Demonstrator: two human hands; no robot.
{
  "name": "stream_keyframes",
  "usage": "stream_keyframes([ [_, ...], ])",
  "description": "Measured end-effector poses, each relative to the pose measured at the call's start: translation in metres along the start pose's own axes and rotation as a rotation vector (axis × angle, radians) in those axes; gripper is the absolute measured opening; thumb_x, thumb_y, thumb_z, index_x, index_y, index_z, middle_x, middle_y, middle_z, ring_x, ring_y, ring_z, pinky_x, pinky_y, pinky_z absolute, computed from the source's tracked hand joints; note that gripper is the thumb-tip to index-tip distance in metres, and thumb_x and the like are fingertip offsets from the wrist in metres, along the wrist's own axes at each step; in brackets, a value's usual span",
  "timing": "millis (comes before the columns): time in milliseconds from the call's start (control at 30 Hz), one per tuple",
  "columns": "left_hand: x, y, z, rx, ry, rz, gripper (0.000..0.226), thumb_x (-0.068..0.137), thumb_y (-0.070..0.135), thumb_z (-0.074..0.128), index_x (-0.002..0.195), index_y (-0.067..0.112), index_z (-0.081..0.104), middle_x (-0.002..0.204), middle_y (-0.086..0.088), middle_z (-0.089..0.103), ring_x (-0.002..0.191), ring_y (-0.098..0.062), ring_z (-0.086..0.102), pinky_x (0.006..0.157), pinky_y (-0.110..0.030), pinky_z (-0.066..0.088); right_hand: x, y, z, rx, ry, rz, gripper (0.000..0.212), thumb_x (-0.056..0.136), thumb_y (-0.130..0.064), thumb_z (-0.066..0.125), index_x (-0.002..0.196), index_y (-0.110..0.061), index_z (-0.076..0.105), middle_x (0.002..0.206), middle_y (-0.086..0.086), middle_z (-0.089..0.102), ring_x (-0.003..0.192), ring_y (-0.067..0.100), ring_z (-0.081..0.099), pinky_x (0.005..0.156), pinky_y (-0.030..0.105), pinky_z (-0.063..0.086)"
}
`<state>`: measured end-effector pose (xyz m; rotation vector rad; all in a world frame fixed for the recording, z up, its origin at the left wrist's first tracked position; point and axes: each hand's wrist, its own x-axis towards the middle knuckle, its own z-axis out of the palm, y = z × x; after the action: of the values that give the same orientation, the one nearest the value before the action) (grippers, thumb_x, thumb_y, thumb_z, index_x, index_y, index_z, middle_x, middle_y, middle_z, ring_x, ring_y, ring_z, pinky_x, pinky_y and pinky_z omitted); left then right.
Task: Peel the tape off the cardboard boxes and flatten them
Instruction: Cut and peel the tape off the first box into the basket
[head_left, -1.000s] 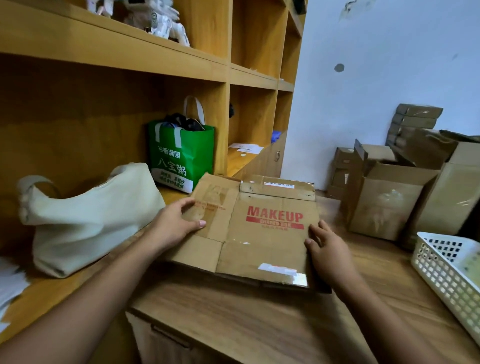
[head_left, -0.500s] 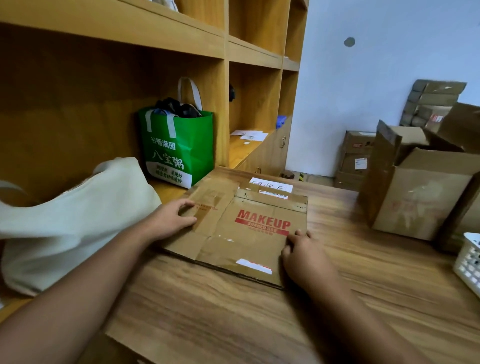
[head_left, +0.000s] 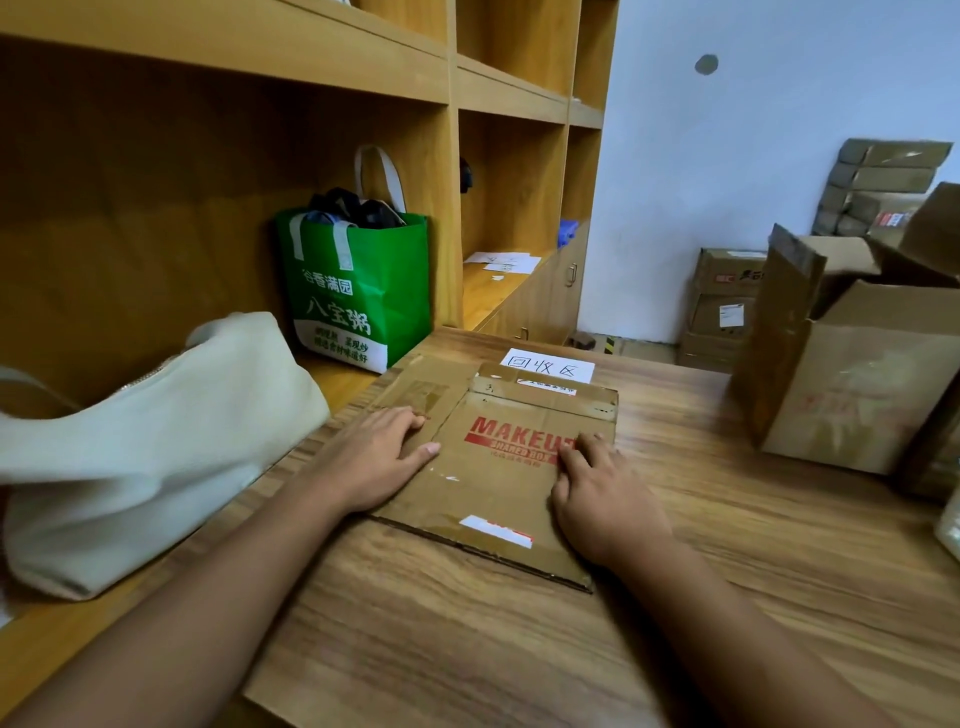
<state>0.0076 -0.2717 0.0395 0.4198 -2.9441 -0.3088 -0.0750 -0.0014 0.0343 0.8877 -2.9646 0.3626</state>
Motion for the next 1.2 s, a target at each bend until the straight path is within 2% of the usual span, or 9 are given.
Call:
stream_keyframes([
  [133, 0.001, -0.002, 0.004, 0.044, -0.077, -0.011, 0.068, 0.097, 0.071, 0.019, 0.157, 0.039, 0.02, 0.168, 0.015, 0.009, 0.155, -0.011, 0.009, 0.126, -0.042, 0.009, 0.004, 0.003, 0.001, 0.062, -0.072, -0.02, 0.058, 0.107, -0.033, 0.024, 0.16, -0.013, 0.017, 0.169, 0.009, 0.01, 0.156, 0.02, 0.006, 0.126, 0.033, 0.003],
  [233, 0.001, -0.002, 0.004, 0.082, -0.142, 0.011, 0.063, 0.1, 0.066, 0.011, 0.159, 0.045, 0.003, 0.167, 0.017, -0.004, 0.155, -0.009, -0.003, 0.126, -0.042, 0.001, 0.005, 0.002, 0.001, 0.038, -0.107, -0.014, 0.067, 0.106, -0.05, 0.022, 0.161, -0.013, 0.01, 0.169, 0.008, 0.003, 0.156, 0.02, 0.001, 0.127, 0.035, 0.001],
  [333, 0.0, 0.002, 0.0, 0.098, -0.158, 0.049, 0.055, 0.103, 0.061, 0.009, 0.156, 0.051, -0.003, 0.166, 0.019, -0.011, 0.154, -0.008, -0.008, 0.126, -0.045, -0.001, 0.005, 0.002, -0.001, 0.017, -0.154, -0.002, 0.083, 0.1, -0.066, 0.022, 0.161, -0.013, 0.003, 0.169, 0.008, -0.005, 0.156, 0.02, -0.006, 0.126, 0.036, -0.002],
  [500, 0.001, 0.001, -0.001, 0.084, -0.191, 0.087, 0.05, 0.104, 0.058, 0.009, 0.154, 0.055, 0.004, 0.164, 0.024, -0.004, 0.153, -0.003, -0.005, 0.125, -0.05, -0.004, 0.003, 0.001, 0.0, 0.009, -0.17, 0.003, 0.092, 0.096, -0.073, 0.022, 0.161, -0.013, -0.003, 0.168, 0.008, -0.011, 0.155, 0.02, -0.012, 0.126, 0.037, -0.005],
  [700, -0.003, 0.002, -0.001, 0.064, -0.159, 0.086, 0.054, 0.104, 0.058, 0.012, 0.156, 0.05, -0.002, 0.164, 0.023, -0.001, 0.152, -0.001, -0.002, 0.126, -0.045, -0.001, 0.0, -0.001, 0.0, -0.035, -0.161, 0.001, 0.088, 0.097, -0.07, 0.017, 0.161, -0.013, -0.003, 0.169, 0.007, -0.01, 0.155, 0.019, -0.012, 0.126, 0.037, -0.007],
  [867, 0.001, 0.0, 0.0, 0.034, -0.166, 0.091, 0.052, 0.105, 0.055, 0.017, 0.156, 0.048, 0.013, 0.164, 0.024, 0.005, 0.153, -0.001, 0.002, 0.126, -0.042, 0.0, 0.002, 0.0, 0.002, -0.037, -0.154, 0.004, 0.088, 0.097, -0.07, 0.017, 0.161, -0.013, -0.002, 0.169, 0.007, -0.009, 0.155, 0.019, -0.011, 0.126, 0.038, -0.006],
  [967, 0.001, 0.005, -0.002, 0.067, -0.17, 0.091, 0.051, 0.107, 0.05, 0.02, 0.158, 0.043, 0.015, 0.166, 0.019, 0.009, 0.153, -0.004, 0.006, 0.125, -0.039, 0.003, 0.0, -0.003, -0.001, -0.05, -0.139, 0.009, 0.087, 0.097, -0.069, 0.019, 0.161, -0.012, 0.003, 0.169, 0.009, -0.003, 0.156, 0.02, -0.005, 0.127, 0.04, -0.003],
  [1067, 0.004, 0.016, -0.009, 0.176, -0.166, 0.116, 0.051, 0.109, 0.042, 0.024, 0.159, 0.033, 0.019, 0.168, 0.013, 0.011, 0.153, -0.006, 0.01, 0.124, -0.035, 0.004, -0.001, -0.006, -0.006, -0.015, -0.062, 0.005, 0.072, 0.102, -0.057, 0.025, 0.158, -0.011, 0.025, 0.167, 0.011, 0.018, 0.154, 0.024, 0.013, 0.127, 0.042, 0.004],
  [1200, 0.0, 0.049, -0.031, 0.209, -0.129, 0.17, 0.044, 0.108, 0.036, 0.036, 0.151, 0.041, 0.038, 0.164, 0.02, 0.018, 0.151, -0.016, 0.025, 0.124, -0.037, 0.014, -0.013, -0.001, -0.028, 0.217, 0.118, 0.07, 0.043, 0.105, -0.037, 0.034, 0.136, -0.016, 0.054, 0.145, 0.007, 0.052, 0.132, 0.026, 0.047, 0.115, 0.039, 0.031],
])
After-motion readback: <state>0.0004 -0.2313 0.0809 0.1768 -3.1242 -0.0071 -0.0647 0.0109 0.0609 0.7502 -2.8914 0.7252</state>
